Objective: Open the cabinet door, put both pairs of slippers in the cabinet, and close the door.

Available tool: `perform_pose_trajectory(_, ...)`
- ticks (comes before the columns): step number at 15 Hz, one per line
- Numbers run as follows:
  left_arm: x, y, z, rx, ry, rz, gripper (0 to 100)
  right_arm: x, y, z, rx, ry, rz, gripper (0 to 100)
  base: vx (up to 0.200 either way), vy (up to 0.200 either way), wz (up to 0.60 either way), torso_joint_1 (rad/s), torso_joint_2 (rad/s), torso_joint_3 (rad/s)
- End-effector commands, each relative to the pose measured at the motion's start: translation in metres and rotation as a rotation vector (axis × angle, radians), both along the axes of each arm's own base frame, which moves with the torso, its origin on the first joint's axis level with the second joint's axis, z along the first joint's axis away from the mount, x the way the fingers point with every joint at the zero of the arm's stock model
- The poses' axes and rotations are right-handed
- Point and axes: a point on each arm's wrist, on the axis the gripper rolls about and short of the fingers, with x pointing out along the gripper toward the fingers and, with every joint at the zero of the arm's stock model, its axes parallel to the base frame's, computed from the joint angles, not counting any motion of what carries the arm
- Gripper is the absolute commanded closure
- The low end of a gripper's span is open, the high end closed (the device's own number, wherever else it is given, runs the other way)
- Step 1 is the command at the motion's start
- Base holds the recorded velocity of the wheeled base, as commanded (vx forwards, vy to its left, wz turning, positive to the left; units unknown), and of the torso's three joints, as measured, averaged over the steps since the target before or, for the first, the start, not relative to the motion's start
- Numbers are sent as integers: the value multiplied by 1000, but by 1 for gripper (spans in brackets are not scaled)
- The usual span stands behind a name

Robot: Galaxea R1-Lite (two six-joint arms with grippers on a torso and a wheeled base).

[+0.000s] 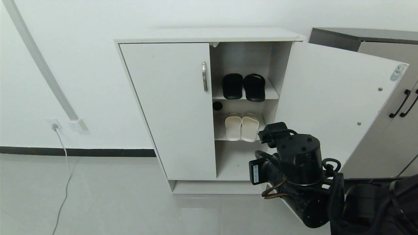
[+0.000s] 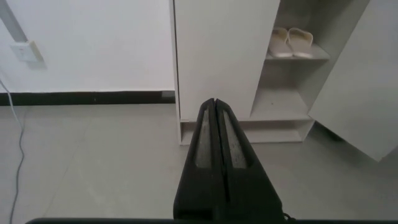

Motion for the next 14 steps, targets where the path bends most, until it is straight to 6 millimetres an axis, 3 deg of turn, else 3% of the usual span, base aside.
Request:
perform_pose_trajectory(1, 0, 0, 0, 0, 0, 1, 100, -1, 1, 1, 3, -3, 4, 100, 0, 0, 0, 51, -583, -378)
perform_pose_trajectory(14, 0, 0, 0, 3, 0, -1, 100, -5, -1, -1, -12, 2, 11, 100, 0, 0, 0, 121, -475, -340)
